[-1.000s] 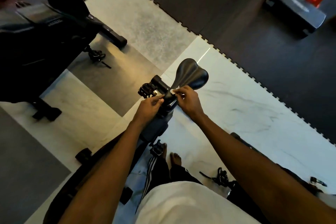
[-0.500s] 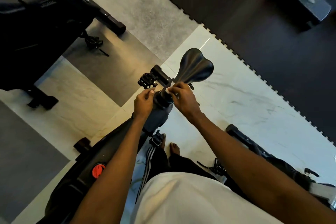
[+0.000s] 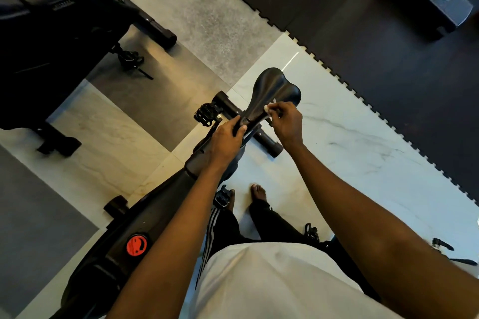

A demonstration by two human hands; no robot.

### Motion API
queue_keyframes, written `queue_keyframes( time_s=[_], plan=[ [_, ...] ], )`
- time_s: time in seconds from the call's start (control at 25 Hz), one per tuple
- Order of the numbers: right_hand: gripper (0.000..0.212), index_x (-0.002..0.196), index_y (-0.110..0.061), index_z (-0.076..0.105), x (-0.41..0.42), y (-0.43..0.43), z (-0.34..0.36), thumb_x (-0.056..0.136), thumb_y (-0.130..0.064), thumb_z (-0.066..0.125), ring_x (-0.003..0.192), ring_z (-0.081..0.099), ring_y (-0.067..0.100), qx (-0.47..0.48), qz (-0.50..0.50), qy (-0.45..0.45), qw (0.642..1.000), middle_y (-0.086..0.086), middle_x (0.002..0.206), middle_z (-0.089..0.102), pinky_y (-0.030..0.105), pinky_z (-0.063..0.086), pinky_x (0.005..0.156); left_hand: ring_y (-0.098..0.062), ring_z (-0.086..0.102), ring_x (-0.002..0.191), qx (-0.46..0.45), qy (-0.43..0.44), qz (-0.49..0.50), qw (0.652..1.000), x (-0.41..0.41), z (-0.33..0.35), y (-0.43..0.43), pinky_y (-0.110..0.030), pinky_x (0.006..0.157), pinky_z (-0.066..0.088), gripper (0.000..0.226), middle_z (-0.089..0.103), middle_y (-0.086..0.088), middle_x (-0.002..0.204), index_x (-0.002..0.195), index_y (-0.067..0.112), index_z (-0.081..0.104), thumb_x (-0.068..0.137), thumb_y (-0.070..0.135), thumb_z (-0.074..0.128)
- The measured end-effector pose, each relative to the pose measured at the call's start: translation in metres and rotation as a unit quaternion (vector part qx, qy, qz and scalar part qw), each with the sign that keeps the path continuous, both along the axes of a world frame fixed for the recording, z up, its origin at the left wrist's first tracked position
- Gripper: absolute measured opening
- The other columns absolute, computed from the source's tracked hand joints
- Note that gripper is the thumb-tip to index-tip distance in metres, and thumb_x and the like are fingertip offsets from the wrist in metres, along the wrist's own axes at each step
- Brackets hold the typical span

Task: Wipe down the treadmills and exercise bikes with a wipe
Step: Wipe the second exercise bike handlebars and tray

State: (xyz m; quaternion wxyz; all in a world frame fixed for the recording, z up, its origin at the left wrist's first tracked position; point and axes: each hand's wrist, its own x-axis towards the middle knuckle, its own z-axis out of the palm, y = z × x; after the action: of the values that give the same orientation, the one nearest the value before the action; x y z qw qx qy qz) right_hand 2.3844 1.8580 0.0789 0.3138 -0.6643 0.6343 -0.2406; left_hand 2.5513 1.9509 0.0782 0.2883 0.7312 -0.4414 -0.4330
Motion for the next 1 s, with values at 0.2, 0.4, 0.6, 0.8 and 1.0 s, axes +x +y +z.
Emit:
queue_keyframes(
  time_s=[0.2,0.4,0.6,0.8,1.0],
  plan=[
    [0.010,0.100,-0.009,0.072,0.002,0.008,-0.008,0.093,-0.014,0.067,0.086,0.062,0.005,0.007,-0.007,-0.031,0.999,0.001,0.101,0.067,0.019,0.053,0.079,-0.031,0.055,0.126,0.003,-0.063,-0.036,0.997,-0.019,-0.001,-0.021,-0.044,0.105,0.045,0.053,0.059,-0.014,0.138,0.148,0.008,0.045,0.101,0.031,0.055],
    [0.010,0.096,-0.009,0.069,-0.036,-0.028,-0.011,0.093,-0.005,0.060,0.086,0.061,0.011,-0.001,0.000,-0.036,0.999,0.001,0.098,0.062,0.018,0.051,0.078,-0.030,0.053,0.128,0.013,-0.083,-0.014,0.996,-0.032,0.004,-0.032,-0.041,0.107,0.044,0.057,0.056,-0.016,0.141,0.151,0.005,0.041,0.101,0.027,0.058],
    [0.006,0.095,-0.010,0.067,-0.056,-0.047,-0.021,0.092,-0.010,0.062,0.083,0.059,0.012,0.026,-0.054,-0.066,0.996,0.002,0.098,0.058,0.025,0.051,0.078,-0.033,0.062,0.109,0.034,-0.096,0.028,0.994,-0.040,0.015,-0.035,-0.040,0.091,0.049,0.050,0.067,-0.018,0.121,0.147,0.012,0.048,0.099,0.019,0.061],
    [0.006,0.088,-0.009,0.059,-0.018,0.001,-0.029,0.089,-0.005,0.064,0.081,0.051,0.009,0.112,-0.071,-0.127,0.983,0.009,0.096,0.058,0.026,0.046,0.077,-0.032,0.056,0.123,0.067,-0.108,0.053,0.990,-0.051,0.011,-0.038,-0.035,0.098,0.044,0.050,0.060,-0.016,0.137,0.150,0.013,0.044,0.101,0.015,0.056],
    [0.007,0.090,-0.016,0.062,-0.033,-0.022,-0.029,0.090,-0.011,0.067,0.086,0.062,0.015,0.162,-0.210,-0.181,0.947,0.004,0.095,0.066,0.031,0.053,0.082,-0.032,0.047,0.132,0.072,-0.112,0.053,0.990,-0.055,0.003,-0.035,-0.043,0.111,0.039,0.053,0.049,-0.016,0.146,0.154,0.013,0.037,0.103,0.017,0.052]
  ],
)
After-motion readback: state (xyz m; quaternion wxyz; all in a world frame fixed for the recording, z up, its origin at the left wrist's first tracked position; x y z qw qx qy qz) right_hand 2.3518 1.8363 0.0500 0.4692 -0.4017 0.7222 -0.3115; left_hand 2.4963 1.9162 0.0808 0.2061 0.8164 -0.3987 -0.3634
